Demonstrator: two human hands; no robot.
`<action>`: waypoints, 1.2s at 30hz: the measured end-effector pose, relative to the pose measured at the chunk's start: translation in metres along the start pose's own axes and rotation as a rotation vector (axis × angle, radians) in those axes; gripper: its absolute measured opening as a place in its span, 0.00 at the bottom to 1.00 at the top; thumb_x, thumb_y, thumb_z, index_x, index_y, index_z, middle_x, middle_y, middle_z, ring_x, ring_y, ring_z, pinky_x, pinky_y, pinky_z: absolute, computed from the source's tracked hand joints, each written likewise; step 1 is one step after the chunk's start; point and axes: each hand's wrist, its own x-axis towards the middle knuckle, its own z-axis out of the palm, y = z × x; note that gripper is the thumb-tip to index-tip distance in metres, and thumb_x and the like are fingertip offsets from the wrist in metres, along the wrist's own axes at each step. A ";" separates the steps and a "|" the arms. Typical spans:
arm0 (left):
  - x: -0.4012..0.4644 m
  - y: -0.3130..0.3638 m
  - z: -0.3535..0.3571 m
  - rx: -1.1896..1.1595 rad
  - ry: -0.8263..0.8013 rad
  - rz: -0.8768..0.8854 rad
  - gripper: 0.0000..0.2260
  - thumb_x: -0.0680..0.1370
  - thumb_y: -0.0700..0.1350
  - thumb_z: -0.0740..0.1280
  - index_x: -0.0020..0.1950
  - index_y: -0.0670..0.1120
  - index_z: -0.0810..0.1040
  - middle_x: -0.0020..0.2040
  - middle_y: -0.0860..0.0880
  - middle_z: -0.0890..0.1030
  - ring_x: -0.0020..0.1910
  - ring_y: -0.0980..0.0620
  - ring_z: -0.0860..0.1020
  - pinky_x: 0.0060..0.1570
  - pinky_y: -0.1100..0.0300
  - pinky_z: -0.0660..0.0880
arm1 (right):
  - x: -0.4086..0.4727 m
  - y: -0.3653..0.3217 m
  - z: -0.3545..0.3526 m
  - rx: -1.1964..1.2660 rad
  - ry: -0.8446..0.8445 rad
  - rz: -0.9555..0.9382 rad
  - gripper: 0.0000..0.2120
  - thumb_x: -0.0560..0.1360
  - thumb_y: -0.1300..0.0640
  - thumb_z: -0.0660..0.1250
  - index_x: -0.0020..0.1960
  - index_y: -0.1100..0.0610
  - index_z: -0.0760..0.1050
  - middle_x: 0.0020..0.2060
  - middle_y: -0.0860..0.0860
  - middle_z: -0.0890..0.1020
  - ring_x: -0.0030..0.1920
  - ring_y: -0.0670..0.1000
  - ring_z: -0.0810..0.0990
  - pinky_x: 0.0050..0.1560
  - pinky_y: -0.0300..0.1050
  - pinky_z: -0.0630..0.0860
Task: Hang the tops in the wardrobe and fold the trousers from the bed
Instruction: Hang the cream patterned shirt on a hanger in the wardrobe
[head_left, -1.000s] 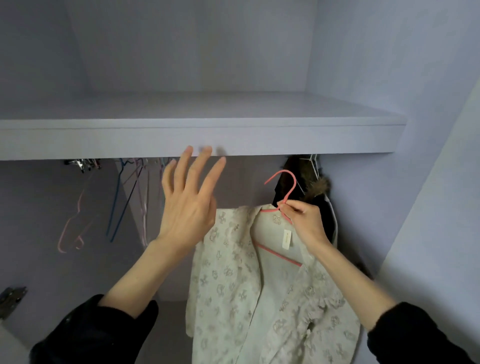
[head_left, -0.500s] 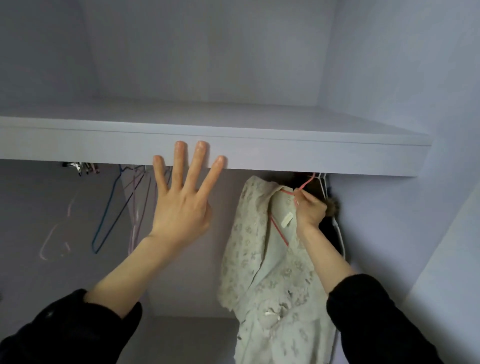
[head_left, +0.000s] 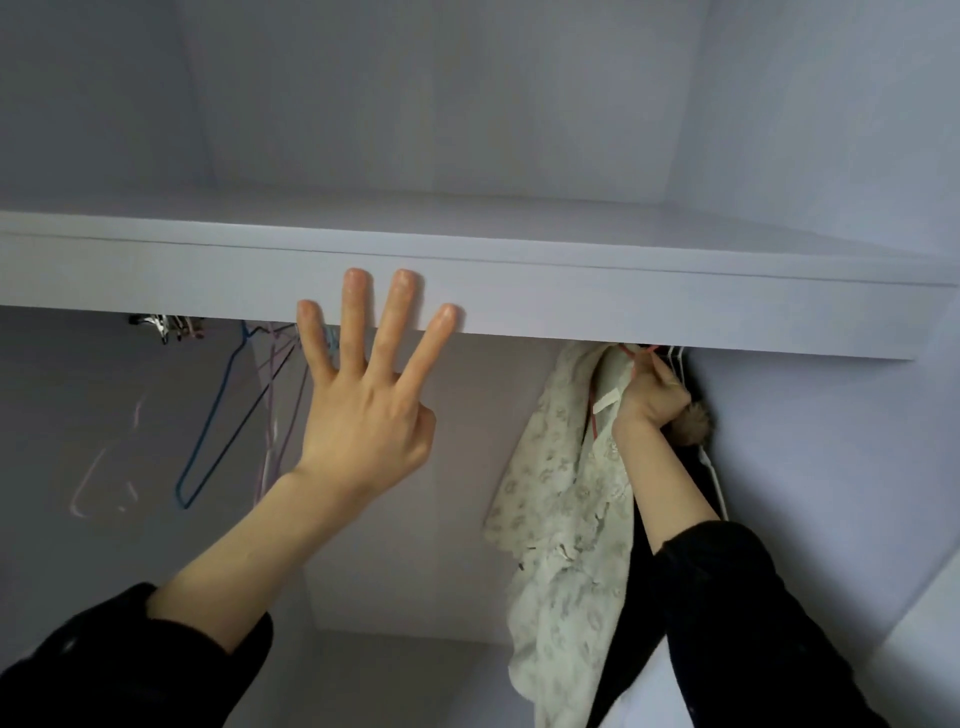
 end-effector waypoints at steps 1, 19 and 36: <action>0.000 0.000 0.000 0.001 0.005 -0.003 0.45 0.65 0.39 0.60 0.77 0.50 0.38 0.75 0.47 0.31 0.73 0.38 0.32 0.66 0.34 0.34 | 0.001 -0.001 -0.001 -0.011 0.006 -0.008 0.10 0.74 0.69 0.66 0.54 0.70 0.78 0.38 0.54 0.84 0.32 0.37 0.78 0.42 0.28 0.74; 0.002 0.002 -0.008 0.002 -0.040 -0.028 0.43 0.65 0.38 0.62 0.76 0.48 0.45 0.76 0.42 0.41 0.72 0.33 0.36 0.66 0.35 0.34 | 0.021 -0.012 0.011 -0.543 0.037 0.040 0.11 0.76 0.58 0.65 0.55 0.61 0.81 0.53 0.58 0.83 0.55 0.56 0.80 0.44 0.39 0.69; -0.011 0.009 -0.031 -0.106 -0.204 -0.056 0.43 0.65 0.35 0.64 0.77 0.47 0.49 0.77 0.42 0.48 0.75 0.35 0.45 0.70 0.36 0.42 | -0.089 -0.004 -0.088 -1.478 -0.632 -0.536 0.27 0.80 0.55 0.57 0.76 0.58 0.54 0.76 0.59 0.54 0.76 0.56 0.51 0.74 0.51 0.52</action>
